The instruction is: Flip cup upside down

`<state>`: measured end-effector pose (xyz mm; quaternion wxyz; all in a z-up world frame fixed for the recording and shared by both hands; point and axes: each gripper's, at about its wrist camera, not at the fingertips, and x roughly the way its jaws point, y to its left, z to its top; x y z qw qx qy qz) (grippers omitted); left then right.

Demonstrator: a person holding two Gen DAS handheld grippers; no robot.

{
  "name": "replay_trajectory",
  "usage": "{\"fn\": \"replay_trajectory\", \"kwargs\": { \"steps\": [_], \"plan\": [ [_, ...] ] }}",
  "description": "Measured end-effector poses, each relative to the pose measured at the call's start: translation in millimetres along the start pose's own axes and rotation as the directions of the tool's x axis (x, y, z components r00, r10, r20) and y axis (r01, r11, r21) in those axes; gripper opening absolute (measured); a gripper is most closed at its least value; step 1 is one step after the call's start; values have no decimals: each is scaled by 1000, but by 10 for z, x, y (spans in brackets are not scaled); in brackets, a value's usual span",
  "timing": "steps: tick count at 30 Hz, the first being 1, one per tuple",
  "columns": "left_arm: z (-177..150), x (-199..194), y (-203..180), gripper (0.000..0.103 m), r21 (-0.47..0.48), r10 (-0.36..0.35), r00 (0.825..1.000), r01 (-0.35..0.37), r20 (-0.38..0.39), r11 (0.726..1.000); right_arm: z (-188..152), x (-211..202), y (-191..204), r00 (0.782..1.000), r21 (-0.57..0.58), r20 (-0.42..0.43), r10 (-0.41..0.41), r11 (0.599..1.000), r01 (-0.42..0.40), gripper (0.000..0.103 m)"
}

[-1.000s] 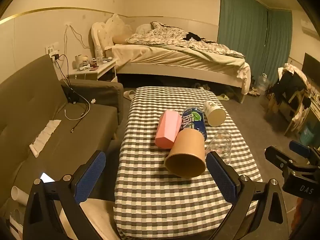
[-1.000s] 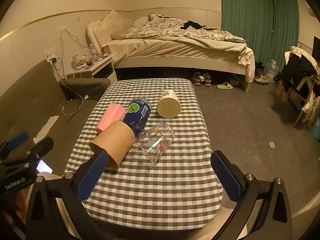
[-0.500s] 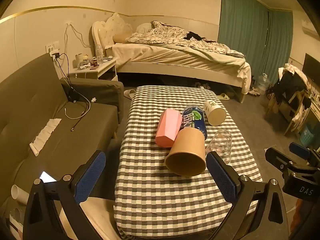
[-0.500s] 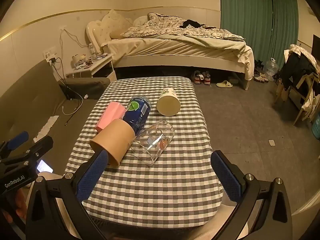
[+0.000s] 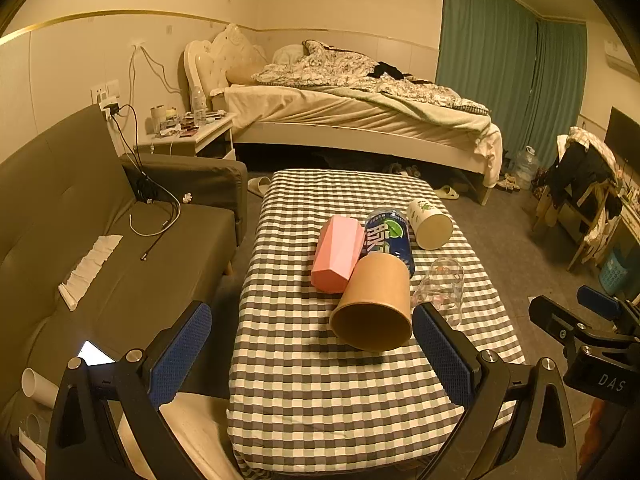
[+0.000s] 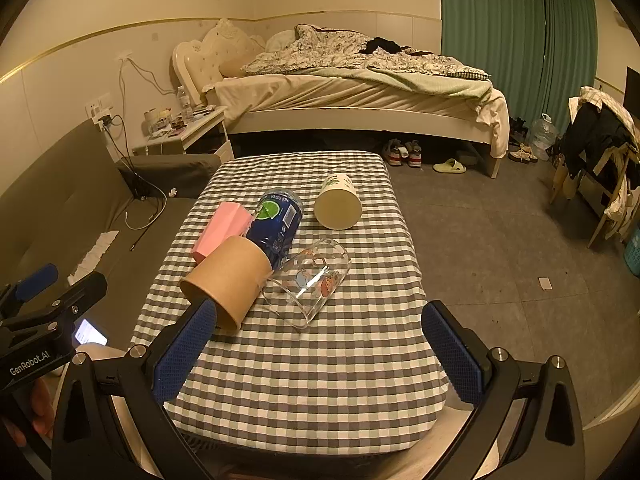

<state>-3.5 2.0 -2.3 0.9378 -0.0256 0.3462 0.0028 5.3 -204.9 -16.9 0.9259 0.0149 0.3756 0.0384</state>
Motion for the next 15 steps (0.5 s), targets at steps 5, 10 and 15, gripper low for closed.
{"fn": "replay_trajectory", "kwargs": {
  "steps": [5,10,15],
  "plan": [
    [3,4,1,103,0,0,1000,0,0,1000,2,21,10,1000,1,-1,6,1000,-6,103],
    [0,1,4,103,-2,-2,1000,2,-2,1000,1,23,14,1000,1,0,5,1000,-5,103],
    [1,6,6,103,-2,-1,1000,1,-2,1000,-1,22,14,1000,2,-1,6,1000,-6,103]
  ]
}}
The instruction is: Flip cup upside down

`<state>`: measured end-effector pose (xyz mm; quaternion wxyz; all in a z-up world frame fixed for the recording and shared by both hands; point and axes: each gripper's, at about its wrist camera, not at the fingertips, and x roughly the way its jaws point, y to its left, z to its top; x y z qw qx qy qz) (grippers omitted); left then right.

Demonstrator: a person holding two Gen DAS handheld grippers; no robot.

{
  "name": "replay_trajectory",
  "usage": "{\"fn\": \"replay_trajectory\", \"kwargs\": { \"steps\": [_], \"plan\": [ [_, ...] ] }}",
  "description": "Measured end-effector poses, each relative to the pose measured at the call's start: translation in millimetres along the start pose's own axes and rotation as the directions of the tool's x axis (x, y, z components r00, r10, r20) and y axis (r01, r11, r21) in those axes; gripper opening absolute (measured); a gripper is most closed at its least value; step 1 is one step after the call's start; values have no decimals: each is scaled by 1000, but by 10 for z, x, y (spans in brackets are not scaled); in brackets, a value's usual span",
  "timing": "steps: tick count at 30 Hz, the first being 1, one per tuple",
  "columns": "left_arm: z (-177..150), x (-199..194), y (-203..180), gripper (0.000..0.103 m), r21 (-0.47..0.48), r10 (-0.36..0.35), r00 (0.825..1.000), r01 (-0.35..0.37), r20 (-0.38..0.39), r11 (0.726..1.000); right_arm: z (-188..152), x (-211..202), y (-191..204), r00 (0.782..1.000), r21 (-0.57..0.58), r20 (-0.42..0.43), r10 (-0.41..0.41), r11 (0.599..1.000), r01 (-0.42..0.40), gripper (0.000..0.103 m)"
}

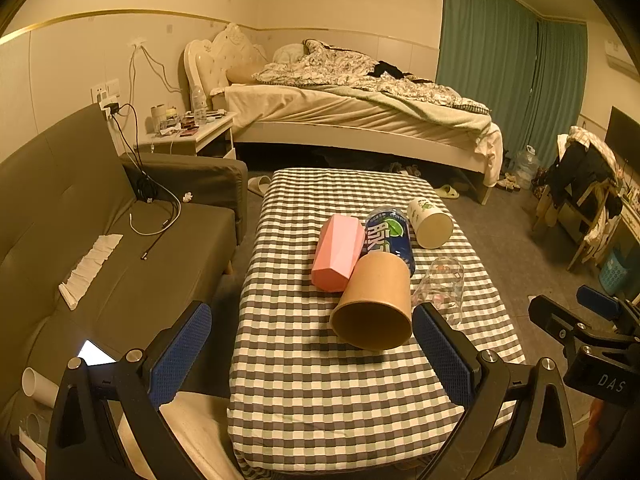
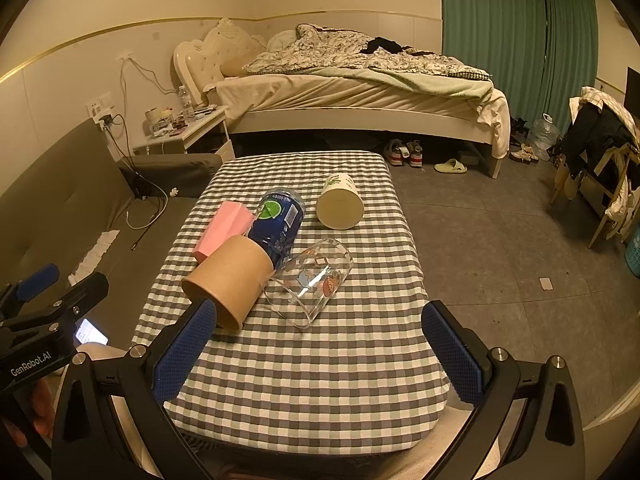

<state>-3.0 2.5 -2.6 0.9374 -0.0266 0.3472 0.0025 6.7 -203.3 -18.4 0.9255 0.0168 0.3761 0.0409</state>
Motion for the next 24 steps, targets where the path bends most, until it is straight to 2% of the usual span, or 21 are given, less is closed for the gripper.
{"fn": "replay_trajectory", "kwargs": {
  "steps": [24],
  "plan": [
    [-104,72,19,103,-2,0,1000,0,-7,1000,-26,16,2,1000,3,-4,1,1000,-1,103]
  ]
}}
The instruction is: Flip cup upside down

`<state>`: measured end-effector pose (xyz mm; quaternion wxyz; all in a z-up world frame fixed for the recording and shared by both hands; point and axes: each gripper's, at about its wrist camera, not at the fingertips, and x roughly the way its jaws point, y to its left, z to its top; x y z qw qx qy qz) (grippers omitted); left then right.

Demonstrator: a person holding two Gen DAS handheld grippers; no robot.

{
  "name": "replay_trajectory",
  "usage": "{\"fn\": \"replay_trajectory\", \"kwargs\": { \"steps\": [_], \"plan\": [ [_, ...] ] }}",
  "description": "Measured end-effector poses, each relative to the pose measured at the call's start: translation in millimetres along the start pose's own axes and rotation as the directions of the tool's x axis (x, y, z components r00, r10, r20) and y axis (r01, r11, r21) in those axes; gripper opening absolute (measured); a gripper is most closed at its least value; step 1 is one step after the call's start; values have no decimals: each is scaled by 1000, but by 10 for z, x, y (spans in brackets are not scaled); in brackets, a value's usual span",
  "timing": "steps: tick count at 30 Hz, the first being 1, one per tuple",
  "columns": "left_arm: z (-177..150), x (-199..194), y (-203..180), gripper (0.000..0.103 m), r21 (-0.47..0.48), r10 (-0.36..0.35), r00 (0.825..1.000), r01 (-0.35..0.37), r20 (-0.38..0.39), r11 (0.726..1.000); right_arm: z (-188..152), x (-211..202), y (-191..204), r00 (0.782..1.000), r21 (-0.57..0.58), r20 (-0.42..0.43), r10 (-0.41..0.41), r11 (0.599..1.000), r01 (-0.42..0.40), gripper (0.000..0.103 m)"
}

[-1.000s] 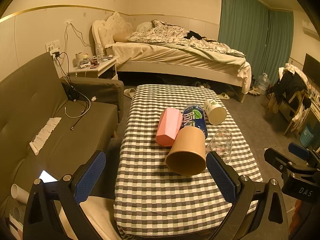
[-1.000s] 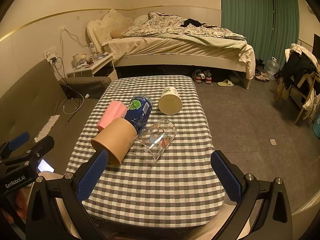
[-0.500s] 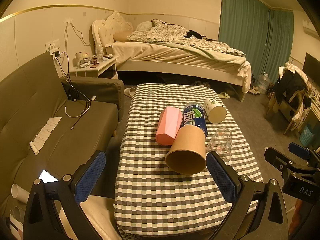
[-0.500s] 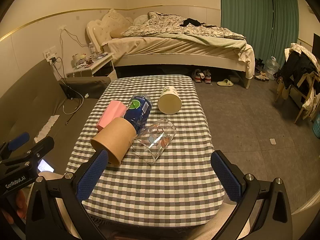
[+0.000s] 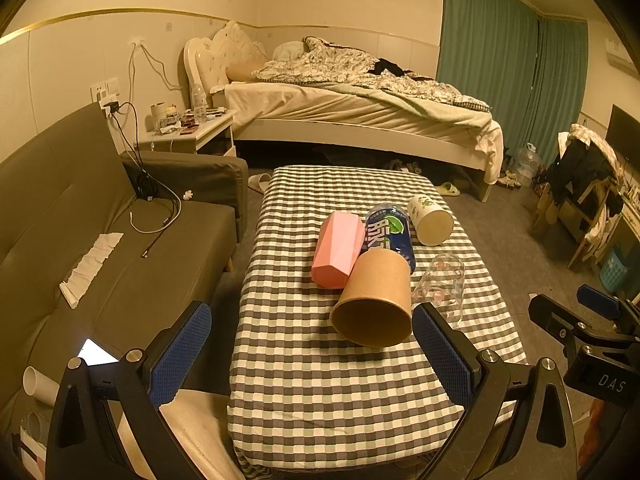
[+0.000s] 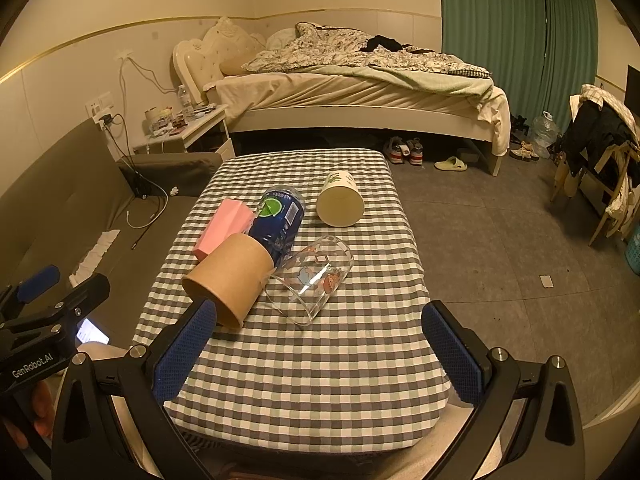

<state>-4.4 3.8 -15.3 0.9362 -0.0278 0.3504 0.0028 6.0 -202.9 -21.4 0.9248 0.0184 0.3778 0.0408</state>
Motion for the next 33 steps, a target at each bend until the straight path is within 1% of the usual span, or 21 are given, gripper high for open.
{"fn": "replay_trajectory", "kwargs": {
  "steps": [23,30,33],
  "plan": [
    [5,14,19,103,2,2,1000,-2,-13,1000,52,-17,12,1000,-1,-4,-1,1000,1,103],
    [192,84,60,103,2,6,1000,-6,-30,1000,179,26,52,1000,1,-17,-3,1000,3,103],
    [298,152,143,103,-21,7,999,-7,-34,1000,269,88,87,999,-1,-36,-2,1000,2,103]
  ]
}}
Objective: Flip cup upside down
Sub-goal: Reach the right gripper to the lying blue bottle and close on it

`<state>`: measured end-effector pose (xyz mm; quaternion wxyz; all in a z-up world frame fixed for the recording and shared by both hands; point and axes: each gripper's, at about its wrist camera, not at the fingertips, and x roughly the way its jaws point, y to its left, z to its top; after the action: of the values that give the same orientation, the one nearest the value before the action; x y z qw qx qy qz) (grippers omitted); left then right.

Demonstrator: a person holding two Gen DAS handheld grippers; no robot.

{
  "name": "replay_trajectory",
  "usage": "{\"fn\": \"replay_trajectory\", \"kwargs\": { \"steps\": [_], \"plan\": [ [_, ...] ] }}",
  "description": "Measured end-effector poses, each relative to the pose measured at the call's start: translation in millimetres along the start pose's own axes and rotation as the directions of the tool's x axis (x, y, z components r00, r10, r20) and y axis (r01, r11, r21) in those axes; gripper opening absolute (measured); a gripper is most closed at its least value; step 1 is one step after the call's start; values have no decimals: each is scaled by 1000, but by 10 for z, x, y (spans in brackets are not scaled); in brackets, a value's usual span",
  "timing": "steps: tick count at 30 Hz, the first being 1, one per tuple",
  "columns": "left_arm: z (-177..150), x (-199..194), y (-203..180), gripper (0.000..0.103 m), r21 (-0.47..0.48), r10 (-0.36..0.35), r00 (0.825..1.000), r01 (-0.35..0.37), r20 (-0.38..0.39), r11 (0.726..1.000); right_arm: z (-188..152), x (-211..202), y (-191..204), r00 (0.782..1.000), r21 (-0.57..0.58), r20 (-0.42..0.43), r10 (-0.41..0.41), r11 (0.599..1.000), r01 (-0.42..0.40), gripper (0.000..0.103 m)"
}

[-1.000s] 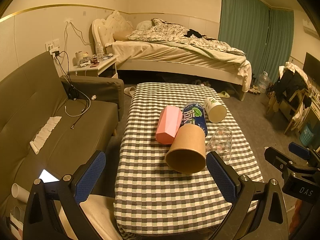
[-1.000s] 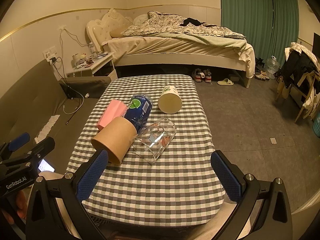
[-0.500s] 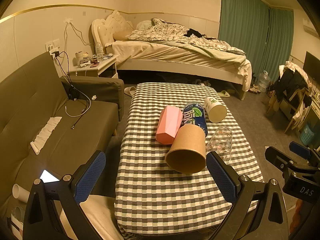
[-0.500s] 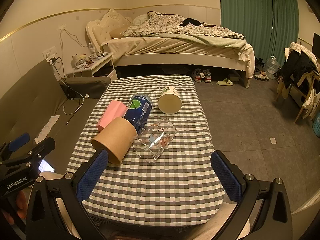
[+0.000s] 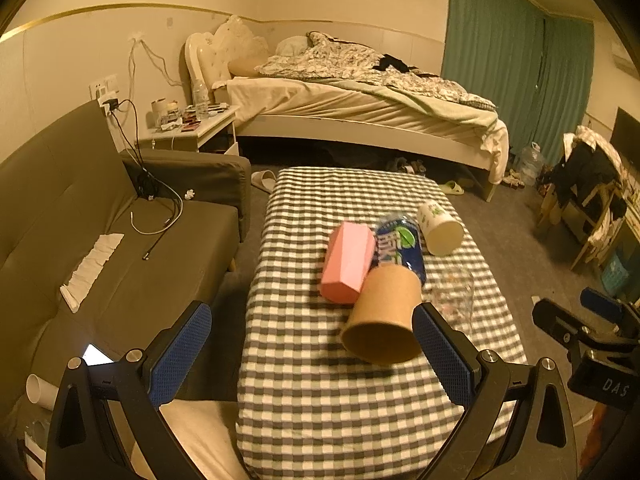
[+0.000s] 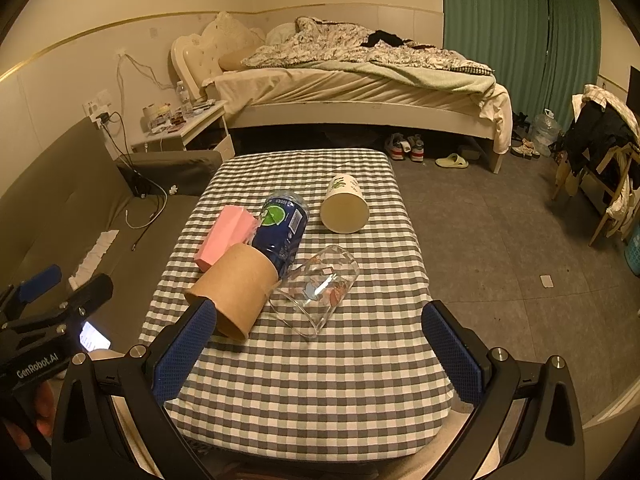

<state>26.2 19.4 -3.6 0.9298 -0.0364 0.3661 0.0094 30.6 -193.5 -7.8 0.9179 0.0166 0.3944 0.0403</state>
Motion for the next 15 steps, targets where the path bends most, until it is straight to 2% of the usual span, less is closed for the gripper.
{"fn": "replay_trajectory", "kwargs": {
  "steps": [8,15],
  "plan": [
    [286,413,274,103,-40,15,998,-17,-54,999,374,362,136,999,-9,-37,-19,1000,19,103],
    [289,992,553,103,-34,80,987,-85,-140,996,691,1175,298,988,-4,-155,-26,1000,26,103]
  ]
}}
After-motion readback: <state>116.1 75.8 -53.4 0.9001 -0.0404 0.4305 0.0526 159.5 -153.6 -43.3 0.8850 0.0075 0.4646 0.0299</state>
